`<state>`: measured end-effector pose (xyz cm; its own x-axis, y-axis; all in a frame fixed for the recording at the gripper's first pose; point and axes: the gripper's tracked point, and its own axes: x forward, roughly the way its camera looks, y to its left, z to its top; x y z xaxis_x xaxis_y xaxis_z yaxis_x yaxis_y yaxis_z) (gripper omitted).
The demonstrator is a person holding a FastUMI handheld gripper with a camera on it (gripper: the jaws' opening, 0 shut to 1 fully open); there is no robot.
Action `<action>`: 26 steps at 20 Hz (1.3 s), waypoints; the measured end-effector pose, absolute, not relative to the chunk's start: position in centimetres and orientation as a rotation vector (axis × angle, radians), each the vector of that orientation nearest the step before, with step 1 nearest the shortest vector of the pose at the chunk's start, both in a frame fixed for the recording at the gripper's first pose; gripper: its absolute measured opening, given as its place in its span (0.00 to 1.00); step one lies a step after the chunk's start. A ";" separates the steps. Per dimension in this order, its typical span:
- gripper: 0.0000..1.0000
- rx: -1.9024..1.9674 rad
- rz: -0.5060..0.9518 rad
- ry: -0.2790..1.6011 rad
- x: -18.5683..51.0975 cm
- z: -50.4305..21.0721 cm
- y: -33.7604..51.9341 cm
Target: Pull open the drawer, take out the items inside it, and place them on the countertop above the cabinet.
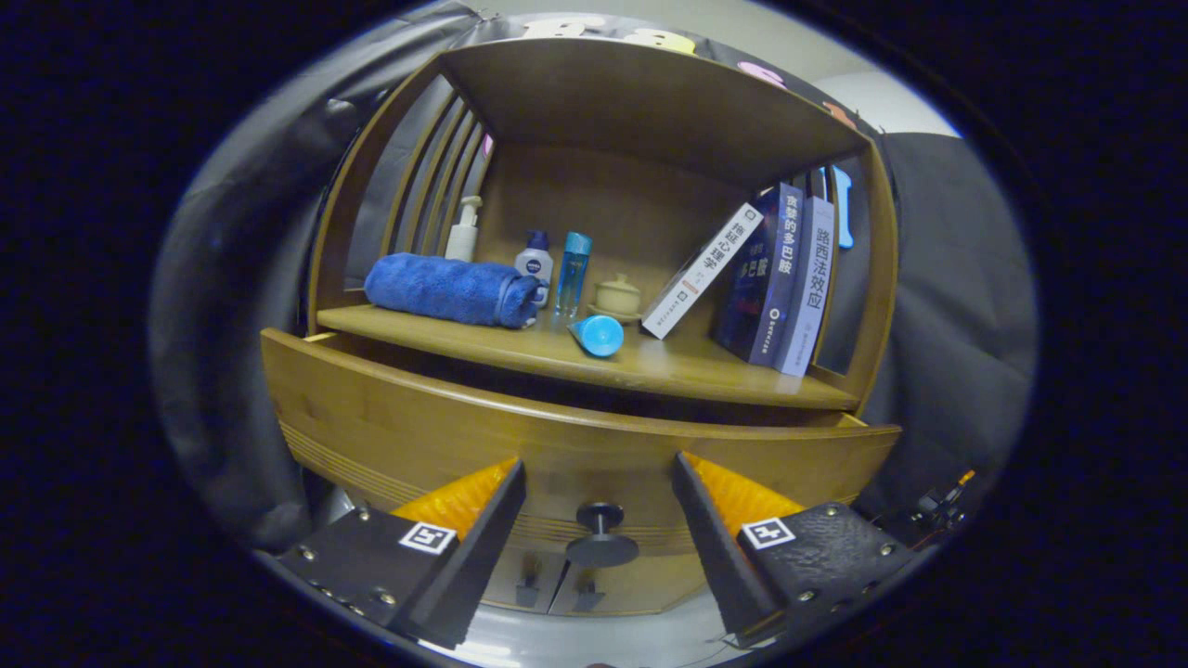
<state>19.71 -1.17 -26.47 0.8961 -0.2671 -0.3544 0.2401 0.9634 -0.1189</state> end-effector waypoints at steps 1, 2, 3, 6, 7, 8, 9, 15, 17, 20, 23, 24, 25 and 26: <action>0.96 -0.071 -0.268 0.379 20.1 -26.5 -1.3; 0.96 -0.067 -0.274 0.381 20.6 -26.7 -1.3; 0.96 -0.069 -0.279 0.383 20.9 -26.7 -1.3; 0.96 -0.093 -0.289 0.379 21.8 -26.7 -1.5; 0.96 -0.095 -0.291 0.379 22.1 -26.8 -1.5; 0.96 -0.094 -0.292 0.380 22.4 -26.9 -1.5; 0.96 -0.094 -0.292 0.381 22.7 -27.0 -1.6; 0.96 -0.147 -0.296 0.363 23.5 -26.7 -1.7; 0.96 -0.150 -0.292 0.361 23.7 -26.9 -1.7; 0.96 -0.149 -0.283 0.362 23.8 -26.9 -1.7; 0.96 -0.175 -0.271 0.350 23.8 -26.8 -1.8; 0.96 -0.187 -0.267 0.344 23.9 -26.7 -1.8; 0.96 -0.199 -0.265 0.340 23.9 -26.6 -1.8; 0.96 -0.204 -0.266 0.334 23.9 -26.6 -1.8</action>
